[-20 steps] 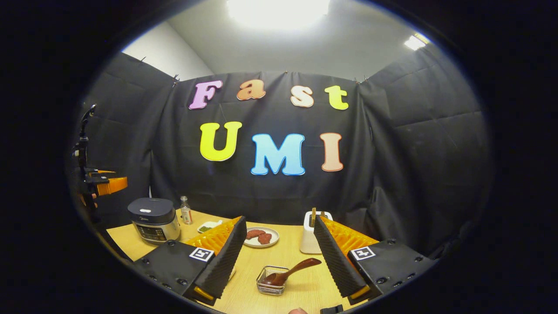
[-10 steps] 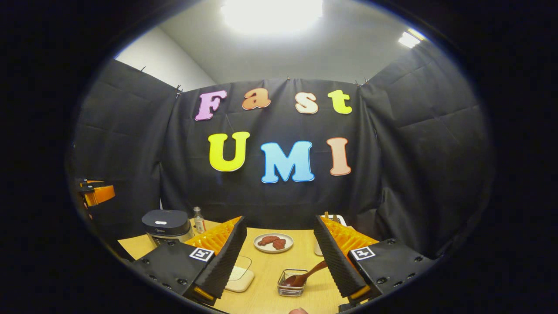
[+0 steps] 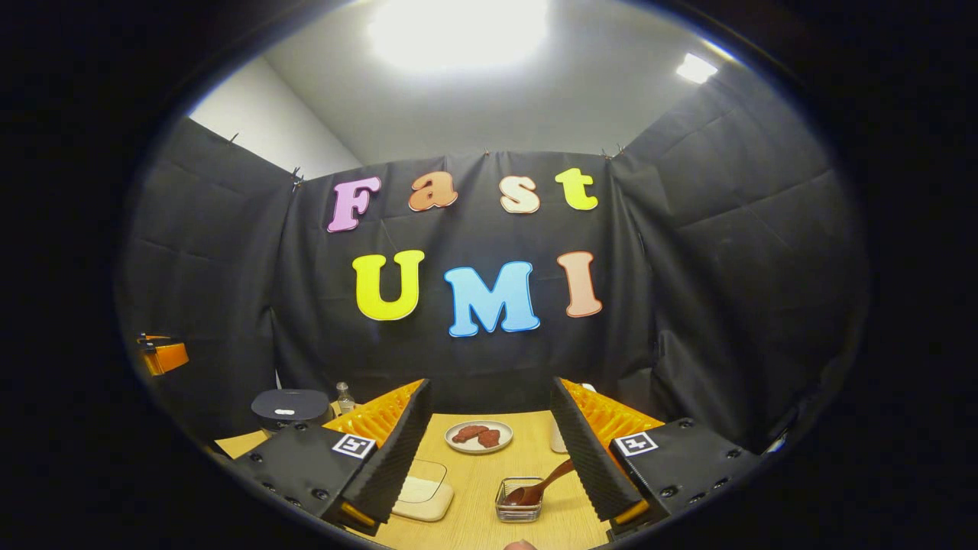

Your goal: Close the left gripper, press the button to open the rice cooker; take a wooden spoon from the chopstick holder with the right hand, scoop a spoonful of rice and pour it into the rice cooker, then put the wooden spoon back into the chopstick holder.

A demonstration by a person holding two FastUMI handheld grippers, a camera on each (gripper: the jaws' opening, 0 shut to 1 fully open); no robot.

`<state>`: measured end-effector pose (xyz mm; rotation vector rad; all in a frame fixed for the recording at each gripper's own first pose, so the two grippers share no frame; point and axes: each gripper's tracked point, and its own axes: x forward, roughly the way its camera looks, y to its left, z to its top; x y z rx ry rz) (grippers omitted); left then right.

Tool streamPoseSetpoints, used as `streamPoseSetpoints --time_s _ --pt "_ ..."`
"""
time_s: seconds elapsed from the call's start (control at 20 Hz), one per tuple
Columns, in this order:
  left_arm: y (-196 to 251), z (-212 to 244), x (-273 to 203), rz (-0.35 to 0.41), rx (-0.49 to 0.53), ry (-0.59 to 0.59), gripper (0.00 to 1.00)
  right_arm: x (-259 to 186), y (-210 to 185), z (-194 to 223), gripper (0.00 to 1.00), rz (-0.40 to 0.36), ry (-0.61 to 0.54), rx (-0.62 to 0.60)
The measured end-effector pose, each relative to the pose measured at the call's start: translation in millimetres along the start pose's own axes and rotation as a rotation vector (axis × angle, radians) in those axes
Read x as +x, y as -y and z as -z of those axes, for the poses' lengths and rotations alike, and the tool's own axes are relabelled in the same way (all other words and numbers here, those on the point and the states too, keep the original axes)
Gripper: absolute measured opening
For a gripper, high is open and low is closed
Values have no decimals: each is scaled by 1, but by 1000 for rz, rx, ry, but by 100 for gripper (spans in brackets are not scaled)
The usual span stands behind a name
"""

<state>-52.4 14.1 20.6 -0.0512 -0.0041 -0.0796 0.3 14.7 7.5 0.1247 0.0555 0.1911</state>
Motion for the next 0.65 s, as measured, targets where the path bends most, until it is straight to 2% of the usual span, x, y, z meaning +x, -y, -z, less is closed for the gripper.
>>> streamPoseSetpoints --time_s 0.65 --pt "-4 -2 8 19 -29 19 86 -4 -6 -6 98 12 2 -30"
